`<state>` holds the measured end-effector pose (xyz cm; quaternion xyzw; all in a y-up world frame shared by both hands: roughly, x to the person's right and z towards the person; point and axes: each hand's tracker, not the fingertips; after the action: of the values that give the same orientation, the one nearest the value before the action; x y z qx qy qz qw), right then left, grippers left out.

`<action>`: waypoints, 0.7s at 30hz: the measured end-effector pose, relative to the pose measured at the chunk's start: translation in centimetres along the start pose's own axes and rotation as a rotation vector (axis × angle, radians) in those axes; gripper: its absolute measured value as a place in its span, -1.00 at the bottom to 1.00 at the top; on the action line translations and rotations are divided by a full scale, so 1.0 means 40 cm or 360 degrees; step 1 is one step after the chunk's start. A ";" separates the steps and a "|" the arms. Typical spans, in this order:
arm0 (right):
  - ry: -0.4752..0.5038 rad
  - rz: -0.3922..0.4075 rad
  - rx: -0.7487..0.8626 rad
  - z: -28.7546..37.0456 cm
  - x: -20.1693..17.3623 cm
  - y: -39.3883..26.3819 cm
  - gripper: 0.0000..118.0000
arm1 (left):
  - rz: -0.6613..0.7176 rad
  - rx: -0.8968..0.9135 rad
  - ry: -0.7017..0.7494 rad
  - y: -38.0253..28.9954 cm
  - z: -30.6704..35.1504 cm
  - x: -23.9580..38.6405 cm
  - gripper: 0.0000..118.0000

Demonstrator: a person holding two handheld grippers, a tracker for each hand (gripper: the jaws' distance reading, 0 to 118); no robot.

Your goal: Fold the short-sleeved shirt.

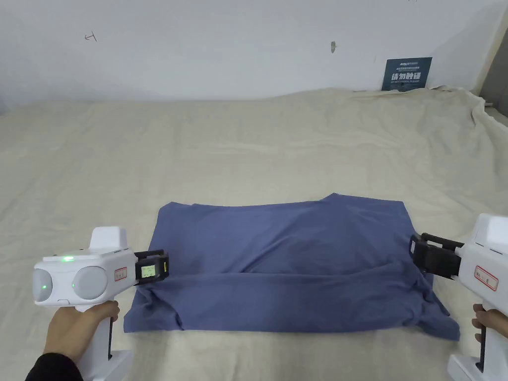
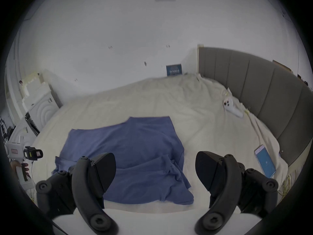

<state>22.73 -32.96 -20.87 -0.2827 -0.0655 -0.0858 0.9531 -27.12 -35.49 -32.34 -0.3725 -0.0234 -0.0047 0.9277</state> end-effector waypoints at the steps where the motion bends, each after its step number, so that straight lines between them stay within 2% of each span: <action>1: 0.0001 0.0007 0.0018 0.019 -0.002 -0.003 0.66 | 0.0000 0.0011 -0.0001 -0.006 0.021 0.001 0.89; 5: 0.0017 0.0064 0.0093 0.099 -0.013 -0.028 0.66 | -0.0028 0.0143 -0.0028 -0.052 0.102 0.012 0.85; 7: 0.0007 0.0093 0.0120 0.122 -0.017 -0.044 0.52 | -0.0058 0.0211 -0.0011 -0.080 0.132 0.024 0.63; 8: 0.0006 0.0100 0.0149 0.132 -0.019 -0.053 0.28 | -0.0080 0.0255 -0.0009 -0.095 0.147 0.028 0.41; 10: -0.0015 0.0118 0.0181 0.146 -0.025 -0.070 -0.77 | -0.0106 0.0291 0.0006 -0.122 0.166 0.036 -0.33; 11: -0.0029 0.0134 0.0192 0.152 -0.028 -0.076 -1.00 | -0.0113 0.0300 0.0010 -0.135 0.167 0.038 -0.66; 12: -0.0033 0.0159 0.0207 0.158 -0.029 -0.085 -1.00 | -0.0128 0.0293 0.0014 -0.146 0.174 0.040 -0.98; 18: -0.0001 0.0190 0.0209 0.164 -0.038 -0.090 -1.00 | -0.0117 0.0207 -0.0006 -0.167 0.166 0.037 -1.00; 21: 0.0012 0.0157 0.0201 0.154 -0.029 -0.086 -1.00 | -0.0086 0.0127 0.0004 -0.160 0.134 0.020 -1.00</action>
<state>20.45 -32.26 -14.11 -0.2247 -0.0532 -0.0354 0.9723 -26.70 -36.40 -24.03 -0.3344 -0.0324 -0.0295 0.9414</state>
